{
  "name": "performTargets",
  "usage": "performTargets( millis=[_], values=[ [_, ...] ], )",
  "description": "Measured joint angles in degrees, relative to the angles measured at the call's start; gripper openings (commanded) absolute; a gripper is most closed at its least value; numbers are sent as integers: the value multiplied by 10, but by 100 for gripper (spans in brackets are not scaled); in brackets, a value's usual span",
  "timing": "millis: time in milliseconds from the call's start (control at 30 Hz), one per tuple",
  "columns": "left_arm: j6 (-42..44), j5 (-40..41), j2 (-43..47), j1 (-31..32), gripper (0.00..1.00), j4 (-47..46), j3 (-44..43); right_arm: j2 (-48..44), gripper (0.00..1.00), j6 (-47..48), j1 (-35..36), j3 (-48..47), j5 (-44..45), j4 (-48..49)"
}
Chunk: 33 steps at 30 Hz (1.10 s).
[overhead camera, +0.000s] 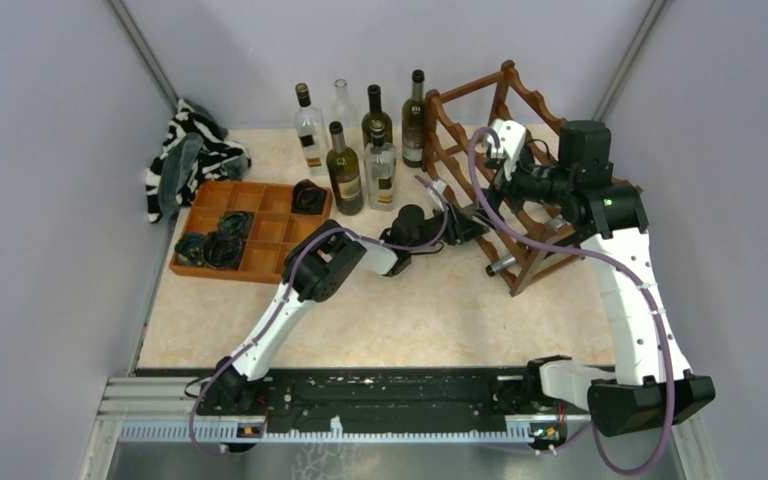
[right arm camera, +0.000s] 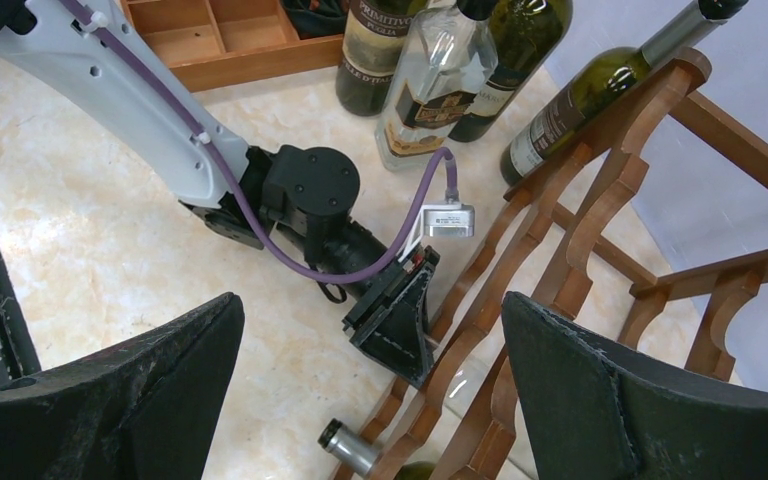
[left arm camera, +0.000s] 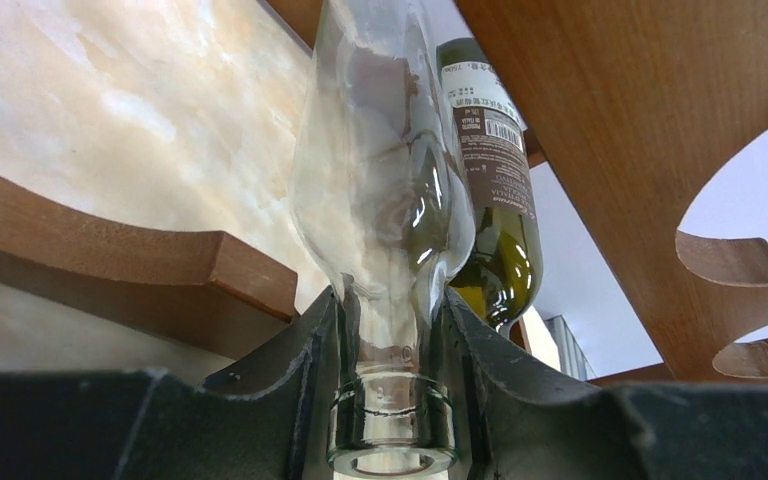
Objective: Put the wine bottle on the wine rack
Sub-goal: Place the wine bottle in the wine rack.
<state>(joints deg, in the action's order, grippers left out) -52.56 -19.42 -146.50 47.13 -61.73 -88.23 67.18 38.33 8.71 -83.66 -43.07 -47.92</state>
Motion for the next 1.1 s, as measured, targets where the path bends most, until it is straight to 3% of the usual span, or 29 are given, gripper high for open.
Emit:
performTargets(
  millis=[1100],
  values=[
    [231,75,45,31,2,114,-10,0,99,0,-4,0,-9,0]
  ],
)
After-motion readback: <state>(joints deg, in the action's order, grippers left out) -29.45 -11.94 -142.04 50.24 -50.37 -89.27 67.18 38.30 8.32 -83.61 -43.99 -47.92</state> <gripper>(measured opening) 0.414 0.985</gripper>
